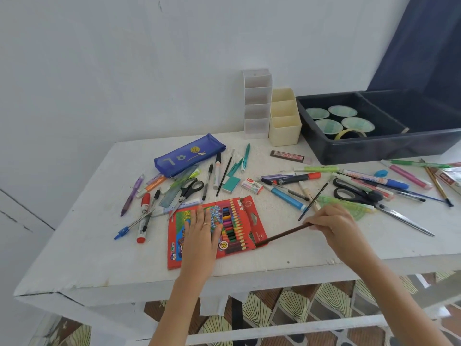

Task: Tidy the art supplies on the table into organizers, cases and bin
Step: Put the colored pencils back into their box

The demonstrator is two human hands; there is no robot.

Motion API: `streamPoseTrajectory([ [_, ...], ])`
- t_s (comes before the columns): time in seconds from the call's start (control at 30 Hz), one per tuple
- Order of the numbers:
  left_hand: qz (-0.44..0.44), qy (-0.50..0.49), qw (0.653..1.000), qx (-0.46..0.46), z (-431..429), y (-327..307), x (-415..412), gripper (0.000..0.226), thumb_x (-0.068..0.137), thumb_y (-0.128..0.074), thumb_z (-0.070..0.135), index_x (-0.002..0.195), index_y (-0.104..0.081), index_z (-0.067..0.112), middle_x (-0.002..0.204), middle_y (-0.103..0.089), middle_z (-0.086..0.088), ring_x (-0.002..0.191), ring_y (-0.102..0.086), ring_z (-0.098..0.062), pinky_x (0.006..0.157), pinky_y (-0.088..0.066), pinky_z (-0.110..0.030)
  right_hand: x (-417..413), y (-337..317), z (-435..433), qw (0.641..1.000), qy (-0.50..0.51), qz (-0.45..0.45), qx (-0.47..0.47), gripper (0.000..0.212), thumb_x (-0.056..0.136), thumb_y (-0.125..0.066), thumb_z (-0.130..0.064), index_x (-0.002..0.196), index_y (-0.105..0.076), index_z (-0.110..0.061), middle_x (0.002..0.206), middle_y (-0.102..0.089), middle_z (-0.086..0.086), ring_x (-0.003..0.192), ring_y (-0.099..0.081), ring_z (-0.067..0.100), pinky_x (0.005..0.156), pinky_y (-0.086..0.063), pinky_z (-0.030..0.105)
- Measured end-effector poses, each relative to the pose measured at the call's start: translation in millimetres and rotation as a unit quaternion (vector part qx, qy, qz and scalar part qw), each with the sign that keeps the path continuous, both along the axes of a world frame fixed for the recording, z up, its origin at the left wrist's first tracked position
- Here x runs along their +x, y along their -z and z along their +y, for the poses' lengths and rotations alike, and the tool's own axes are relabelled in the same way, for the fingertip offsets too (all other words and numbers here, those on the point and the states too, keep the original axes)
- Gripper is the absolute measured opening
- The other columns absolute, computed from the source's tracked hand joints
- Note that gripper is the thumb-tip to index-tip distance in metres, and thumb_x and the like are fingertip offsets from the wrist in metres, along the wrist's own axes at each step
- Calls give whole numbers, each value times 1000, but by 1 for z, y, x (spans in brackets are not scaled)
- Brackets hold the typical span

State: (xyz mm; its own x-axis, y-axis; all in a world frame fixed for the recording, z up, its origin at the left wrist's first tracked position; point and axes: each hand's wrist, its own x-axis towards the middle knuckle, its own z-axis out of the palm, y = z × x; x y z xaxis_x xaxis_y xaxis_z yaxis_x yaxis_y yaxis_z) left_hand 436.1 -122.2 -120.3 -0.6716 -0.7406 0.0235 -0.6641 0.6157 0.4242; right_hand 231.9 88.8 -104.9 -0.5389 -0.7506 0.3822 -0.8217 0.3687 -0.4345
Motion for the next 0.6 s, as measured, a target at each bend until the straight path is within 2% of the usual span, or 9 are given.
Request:
streamPoseTrajectory([
  [0.1,-3,0,1000,-4,1,0,-1,61,99,-24,43,150,-2,16,158,6,-1,144,12,-16,111,11,-26,12,4,-9,999,-34,-31,-10,25,67,-76,6,84,-77,-12,73,-57,-4,71,-49,20,66,-36,21],
  [0.23,-13,-4,1000,-11,0,1,-1,62,100,-24,43,150,-2,16,158,6,-1,145,11,-16,112,10,-27,31,12,-22,997,-56,-51,-10,26,71,-75,4,89,-77,-15,74,-52,-2,72,-48,20,59,-43,29],
  [0.33,-22,-5,1000,-16,1,2,-2,61,100,-22,43,150,-1,15,158,6,-2,145,12,-16,113,9,-29,46,14,-31,997,-78,-13,1,28,65,-80,-5,90,-77,-18,68,-53,-6,69,-46,17,58,-42,30],
  [0.4,-28,-2,999,-21,1,2,-2,62,100,-21,43,150,0,15,158,7,-2,144,12,-16,114,10,-29,59,15,-38,997,-81,-2,-3,24,62,-83,-11,84,-77,-17,66,-58,-8,67,-46,16,61,-39,25],
  [0.5,-30,-3,999,-25,3,1,-2,62,99,-21,44,150,1,14,158,8,-2,144,13,-16,113,11,-28,70,17,-46,995,-76,-56,-12,15,67,-82,-12,78,-72,-15,72,-63,-9,72,-47,14,62,-33,15],
  [0.6,-38,-4,999,-33,4,1,-1,63,99,-20,44,150,2,15,158,8,-2,144,14,-15,113,11,-28,63,15,-41,988,-94,-121,-13,13,76,-75,-9,87,-73,-15,89,-59,-8,80,-52,7,70,-42,17],
])
